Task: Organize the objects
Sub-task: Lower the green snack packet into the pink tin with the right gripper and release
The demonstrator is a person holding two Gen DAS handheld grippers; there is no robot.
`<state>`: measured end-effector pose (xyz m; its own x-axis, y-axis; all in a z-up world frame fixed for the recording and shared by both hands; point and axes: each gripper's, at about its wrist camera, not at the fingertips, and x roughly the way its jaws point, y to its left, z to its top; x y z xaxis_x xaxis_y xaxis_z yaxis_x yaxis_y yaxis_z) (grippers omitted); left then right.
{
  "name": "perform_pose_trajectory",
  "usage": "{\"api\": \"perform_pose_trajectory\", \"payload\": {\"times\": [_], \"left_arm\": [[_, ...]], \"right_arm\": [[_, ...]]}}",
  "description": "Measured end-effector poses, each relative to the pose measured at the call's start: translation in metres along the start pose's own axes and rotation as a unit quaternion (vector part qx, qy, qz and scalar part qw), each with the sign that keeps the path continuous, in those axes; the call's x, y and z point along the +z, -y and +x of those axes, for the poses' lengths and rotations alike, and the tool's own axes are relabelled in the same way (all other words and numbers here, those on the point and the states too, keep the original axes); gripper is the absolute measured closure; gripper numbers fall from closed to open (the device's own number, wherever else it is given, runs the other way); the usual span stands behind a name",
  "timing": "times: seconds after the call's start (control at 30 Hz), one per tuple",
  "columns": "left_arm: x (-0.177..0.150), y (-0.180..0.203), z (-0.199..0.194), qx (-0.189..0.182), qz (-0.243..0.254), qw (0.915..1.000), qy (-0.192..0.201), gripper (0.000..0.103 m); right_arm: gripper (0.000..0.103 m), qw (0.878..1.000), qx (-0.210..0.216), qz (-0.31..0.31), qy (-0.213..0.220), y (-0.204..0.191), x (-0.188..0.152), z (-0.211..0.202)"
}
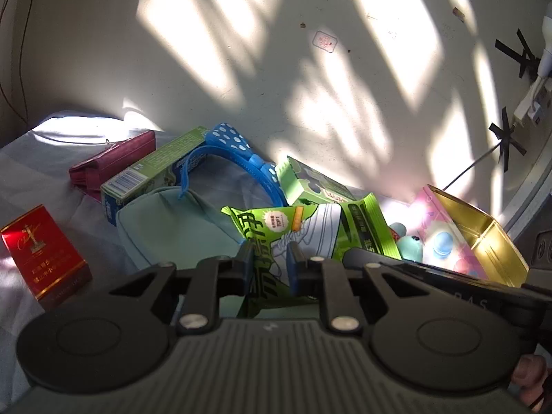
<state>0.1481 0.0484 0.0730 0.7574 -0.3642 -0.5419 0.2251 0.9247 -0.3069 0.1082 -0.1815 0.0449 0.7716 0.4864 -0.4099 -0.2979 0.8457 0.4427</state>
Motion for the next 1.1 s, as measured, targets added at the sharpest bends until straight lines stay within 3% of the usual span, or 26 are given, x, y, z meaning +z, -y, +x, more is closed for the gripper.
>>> {"api": "perform_pose_trajectory", "payload": {"times": [0.2,0.4,0.5,0.63,0.7,0.77,0.87,1.0,1.1], "left_arm": [[-0.012,0.097,0.020,-0.079,0.048,0.9957,-0.004,0.081],[-0.027,0.206,0.058,-0.155,0.103,0.9822,-0.026,0.081],[-0.040,0.252,0.072,-0.166,0.140,0.9759,-0.024,0.081],[-0.053,0.290,0.093,-0.204,0.156,0.9642,-0.065,0.081],[-0.061,0.305,0.097,-0.186,0.182,0.9636,-0.061,0.080],[-0.067,0.313,0.097,-0.165,0.203,0.9637,-0.053,0.080],[-0.071,0.309,0.089,-0.158,0.208,0.9640,-0.049,0.080],[-0.074,0.291,0.065,-0.133,0.209,0.9686,-0.014,0.079],[-0.076,0.266,0.040,-0.111,0.208,0.9717,0.019,0.076]], "right_arm": [[0.079,0.990,-0.092,-0.034,0.097,0.036,0.003,-0.100],[0.079,0.969,-0.193,-0.015,0.155,0.099,-0.002,-0.181],[0.078,0.964,-0.208,0.036,0.164,0.140,-0.010,-0.208],[0.079,0.957,-0.220,0.079,0.169,0.176,-0.015,-0.219],[0.074,0.946,-0.260,0.085,0.174,0.188,-0.018,-0.221],[0.056,0.934,-0.284,0.096,0.195,0.196,-0.025,-0.226],[0.056,0.923,-0.300,0.088,0.224,0.196,-0.034,-0.234],[0.056,0.923,-0.285,0.036,0.257,0.172,-0.034,-0.235],[0.056,0.932,-0.246,-0.030,0.265,0.143,-0.039,-0.232]]}}
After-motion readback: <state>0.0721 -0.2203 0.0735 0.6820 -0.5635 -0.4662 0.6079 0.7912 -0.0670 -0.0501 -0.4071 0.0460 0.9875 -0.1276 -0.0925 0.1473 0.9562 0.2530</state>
